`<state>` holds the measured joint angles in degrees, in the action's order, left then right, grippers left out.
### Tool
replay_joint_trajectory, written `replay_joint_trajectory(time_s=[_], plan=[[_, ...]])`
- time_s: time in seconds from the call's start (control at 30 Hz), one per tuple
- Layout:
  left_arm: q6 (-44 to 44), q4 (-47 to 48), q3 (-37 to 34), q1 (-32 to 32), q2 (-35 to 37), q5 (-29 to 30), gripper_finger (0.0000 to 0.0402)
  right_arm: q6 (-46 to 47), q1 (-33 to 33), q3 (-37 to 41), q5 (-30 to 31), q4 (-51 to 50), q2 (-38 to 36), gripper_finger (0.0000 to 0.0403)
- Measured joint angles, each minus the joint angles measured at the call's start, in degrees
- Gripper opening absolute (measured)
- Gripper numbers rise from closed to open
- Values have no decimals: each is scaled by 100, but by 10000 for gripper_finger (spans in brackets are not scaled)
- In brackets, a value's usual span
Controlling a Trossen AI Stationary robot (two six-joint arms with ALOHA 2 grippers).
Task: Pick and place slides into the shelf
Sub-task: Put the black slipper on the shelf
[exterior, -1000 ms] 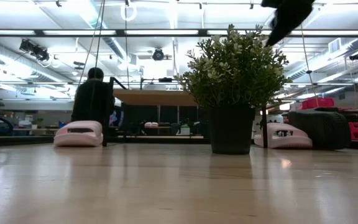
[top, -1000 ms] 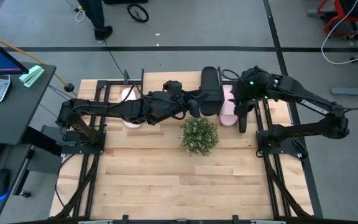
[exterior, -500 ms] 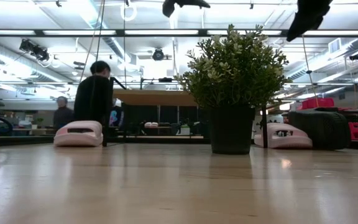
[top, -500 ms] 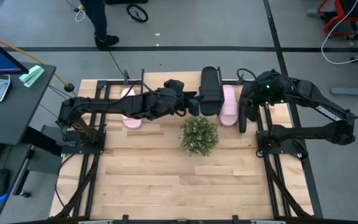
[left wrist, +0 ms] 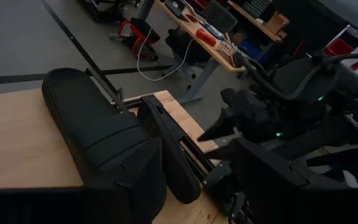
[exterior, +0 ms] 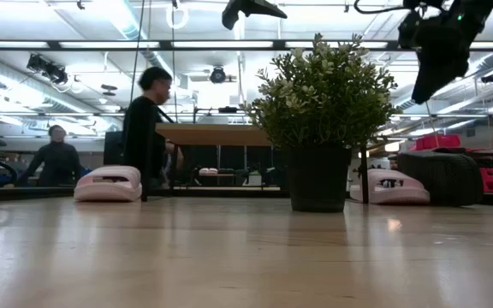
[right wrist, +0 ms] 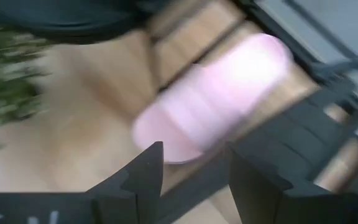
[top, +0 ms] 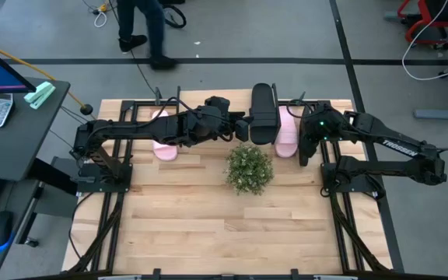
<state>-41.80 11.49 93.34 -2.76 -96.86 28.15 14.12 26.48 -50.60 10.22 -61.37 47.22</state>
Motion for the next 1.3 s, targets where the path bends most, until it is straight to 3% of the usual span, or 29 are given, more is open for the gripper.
replay_joint_trajectory(time_s=[0.3, 0.57, 0.77, 0.93, 1.03, 1.17, 1.3], plan=[[-149, -7, 0, -129, 0, 2, 204, 838, 2, 246, 1326, -6, 0, 175], [46, 100, 0, -186, 2, 4, 195, 645, 2, 246, 1385, -6, 2, 175], [100, 515, 0, -250, 2, 7, 200, 829, 15, 246, 1809, 182, 7, 175], [521, 732, 0, -377, 2, -56, 197, 1026, 168, 246, 1638, 270, 60, 175], [802, 797, 0, -492, 4, -443, 192, 1114, 289, 246, 1260, -22, 147, 175], [1042, 916, 0, -598, 10, -937, 188, 2031, 533, 246, 759, -564, 328, 175], [1396, 1113, 0, -682, 11, -1165, 188, 2876, 616, 246, 565, -439, 421, 175]])
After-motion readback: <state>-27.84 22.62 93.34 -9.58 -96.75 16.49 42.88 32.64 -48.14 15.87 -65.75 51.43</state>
